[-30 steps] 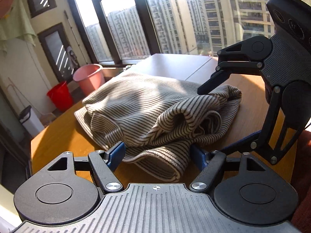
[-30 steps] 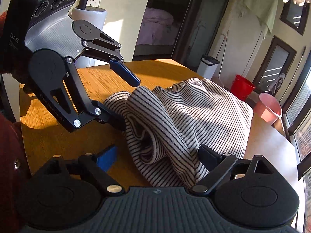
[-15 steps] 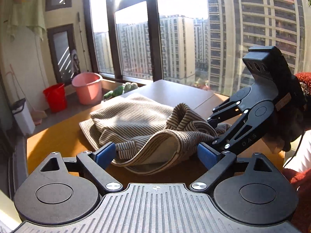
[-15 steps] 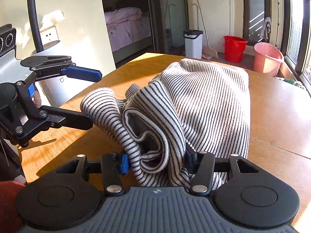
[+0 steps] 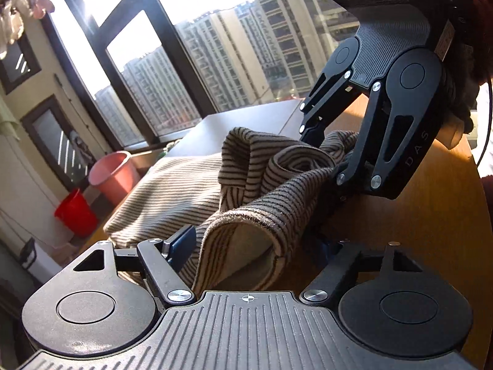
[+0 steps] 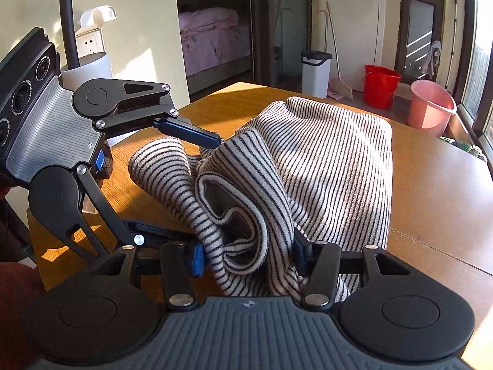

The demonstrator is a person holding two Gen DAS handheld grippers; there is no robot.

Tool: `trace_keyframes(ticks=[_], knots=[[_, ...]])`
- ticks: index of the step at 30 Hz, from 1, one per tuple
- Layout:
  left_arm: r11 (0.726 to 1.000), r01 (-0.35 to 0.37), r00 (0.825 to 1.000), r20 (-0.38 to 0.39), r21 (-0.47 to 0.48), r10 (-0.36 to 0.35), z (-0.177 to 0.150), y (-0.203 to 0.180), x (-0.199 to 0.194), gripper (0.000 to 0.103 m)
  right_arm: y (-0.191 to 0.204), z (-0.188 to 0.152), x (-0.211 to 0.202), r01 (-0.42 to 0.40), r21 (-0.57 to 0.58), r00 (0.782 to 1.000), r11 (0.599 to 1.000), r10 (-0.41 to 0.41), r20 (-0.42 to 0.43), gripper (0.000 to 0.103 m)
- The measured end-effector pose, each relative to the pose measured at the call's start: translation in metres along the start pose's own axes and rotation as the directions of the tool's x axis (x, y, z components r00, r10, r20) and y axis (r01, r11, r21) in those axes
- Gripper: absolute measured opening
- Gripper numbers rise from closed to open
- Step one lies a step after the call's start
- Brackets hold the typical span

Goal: Fold clothes

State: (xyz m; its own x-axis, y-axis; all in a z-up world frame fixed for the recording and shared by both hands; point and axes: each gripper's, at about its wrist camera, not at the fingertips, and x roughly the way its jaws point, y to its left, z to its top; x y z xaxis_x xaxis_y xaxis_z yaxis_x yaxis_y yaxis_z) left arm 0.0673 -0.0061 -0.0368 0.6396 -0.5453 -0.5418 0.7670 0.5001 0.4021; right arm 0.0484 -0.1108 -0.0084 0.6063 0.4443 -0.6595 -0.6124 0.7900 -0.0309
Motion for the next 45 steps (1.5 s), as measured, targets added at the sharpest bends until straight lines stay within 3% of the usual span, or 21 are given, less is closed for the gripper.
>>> trace_keyframes(ticks=[1, 3, 6, 9, 11, 13, 15, 16, 17, 19, 21, 23, 27, 28, 31, 34, 37, 41, 42, 43, 45], knots=[[0.999, 0.026, 1.0, 0.006, -0.023, -0.026, 0.0, 0.002, 0.002, 0.059, 0.004, -0.002, -0.003, 0.036, -0.059, 0.999, 0.998, -0.035, 0.005, 0.056], [0.994, 0.081, 0.997, 0.02, -0.07, -0.079, 0.001, 0.007, 0.007, 0.056, 0.015, -0.01, -0.005, 0.098, -0.181, 0.995, 0.979, -0.096, 0.02, 0.068], [0.977, 0.128, 0.992, 0.016, -0.169, -0.127, -0.002, 0.015, 0.015, 0.054, 0.03, -0.022, -0.005, 0.175, -0.337, 0.985, 0.925, -0.165, 0.059, 0.074], [0.887, 0.211, 0.976, 0.044, -0.41, -0.212, -0.008, 0.044, 0.021, 0.052, 0.043, -0.028, -0.002, 0.252, -0.428, 0.967, 0.868, -0.219, 0.127, 0.074], [0.814, 0.243, 0.966, 0.058, -0.528, -0.251, -0.013, 0.061, 0.021, 0.052, 0.044, -0.022, -0.003, 0.27, -0.397, 0.963, 0.877, -0.234, 0.136, 0.045], [0.784, 0.274, 0.958, 0.082, -0.556, -0.276, -0.015, 0.068, 0.012, 0.054, 0.036, -0.012, -0.009, 0.23, -0.343, 0.973, 0.911, -0.208, 0.099, 0.041], [0.766, 0.319, 0.945, 0.121, -0.558, -0.305, -0.018, 0.074, -0.004, 0.064, 0.032, -0.009, -0.016, 0.214, -0.332, 0.977, 0.919, -0.205, 0.064, 0.039], [0.74, 0.33, 0.942, 0.156, -0.586, -0.298, -0.022, 0.08, -0.013, 0.074, 0.032, -0.009, -0.02, 0.212, -0.333, 0.977, 0.919, -0.208, 0.049, 0.039], [0.711, 0.342, 0.939, 0.19, -0.614, -0.288, -0.025, 0.087, -0.022, 0.077, 0.032, -0.01, -0.024, 0.212, -0.335, 0.977, 0.918, -0.213, 0.034, 0.039], [0.65, 0.368, 0.93, 0.256, -0.664, -0.265, -0.032, 0.1, -0.039, 0.078, 0.036, -0.009, -0.034, 0.208, -0.37, 0.975, 0.905, -0.22, 0.01, 0.039], [0.602, 0.331, 0.943, 0.263, -0.727, -0.202, -0.037, 0.115, -0.04, 0.075, 0.042, -0.008, -0.044, 0.204, -0.411, 0.973, 0.888, -0.229, -0.012, 0.039], [0.569, 0.263, 0.964, 0.234, -0.779, -0.126, -0.038, 0.128, -0.023, 0.066, 0.053, -0.005, -0.052, 0.212, -0.494, 0.967, 0.843, -0.254, -0.019, 0.039], [0.438, 0.28, 0.96, 0.234, -0.855, -0.156, -0.046, 0.145, 0.025, 0.055, 0.072, 0.013, -0.064, 0.216, -0.626, 0.957, 0.75, -0.29, -0.017, 0.038], [0.424, 0.278, 0.959, 0.224, -0.862, -0.173, -0.048, 0.149, 0.035, 0.055, 0.075, 0.021, -0.067, 0.212, -0.654, 0.956, 0.727, -0.293, -0.016, 0.038], [0.426, 0.268, 0.956, 0.186, -0.864, -0.225, -0.054, 0.154, 0.057, 0.049, 0.075, 0.052, -0.065, 0.198, -0.731, 0.957, 0.654, -0.289, 0.001, 0.038], [0.419, 0.265, 0.95, 0.162, -0.869, -0.266, -0.061, 0.16, 0.069, 0.044, 0.063, 0.09, -0.042, 0.202, -0.741, 0.963, 0.641, -0.267, 0.033, 0.038], [0.367, 0.299, 0.934, 0.192, -0.881, -0.3, -0.073, 0.17, 0.071, 0.037, 0.045, 0.115, -0.002, 0.176, -0.726, 0.973, 0.664, -0.228, 0.027, 0.039], [0.321, 0.328, 0.925, 0.232, -0.888, -0.301, -0.085, 0.175, 0.07, 0.034, 0.01, 0.14, 0.063, 0.088, -0.657, 0.988, 0.749, -0.149, -0.037, 0.041], [0.327, 0.322, 0.929, 0.23, -0.888, -0.292, -0.086, 0.176, 0.065, 0.034, 0.001, 0.142, 0.077, 0.059, -0.629, 0.99, 0.775, -0.127, -0.064, 0.043], [0.373, 0.289, 0.945, 0.201, -0.882, -0.259, -0.086, 0.176, 0.056, 0.037, -0.008, 0.143, 0.09, 0.029, -0.6, 0.99, 0.799, -0.105, -0.092, 0.044], [0.463, 0.216, 0.972, 0.144, -0.86, -0.185, -0.084, 0.175, 0.036, 0.053, -0.026, 0.142, 0.112, -0.017, -0.529, 0.989, 0.848, -0.064, -0.135, 0.047]])
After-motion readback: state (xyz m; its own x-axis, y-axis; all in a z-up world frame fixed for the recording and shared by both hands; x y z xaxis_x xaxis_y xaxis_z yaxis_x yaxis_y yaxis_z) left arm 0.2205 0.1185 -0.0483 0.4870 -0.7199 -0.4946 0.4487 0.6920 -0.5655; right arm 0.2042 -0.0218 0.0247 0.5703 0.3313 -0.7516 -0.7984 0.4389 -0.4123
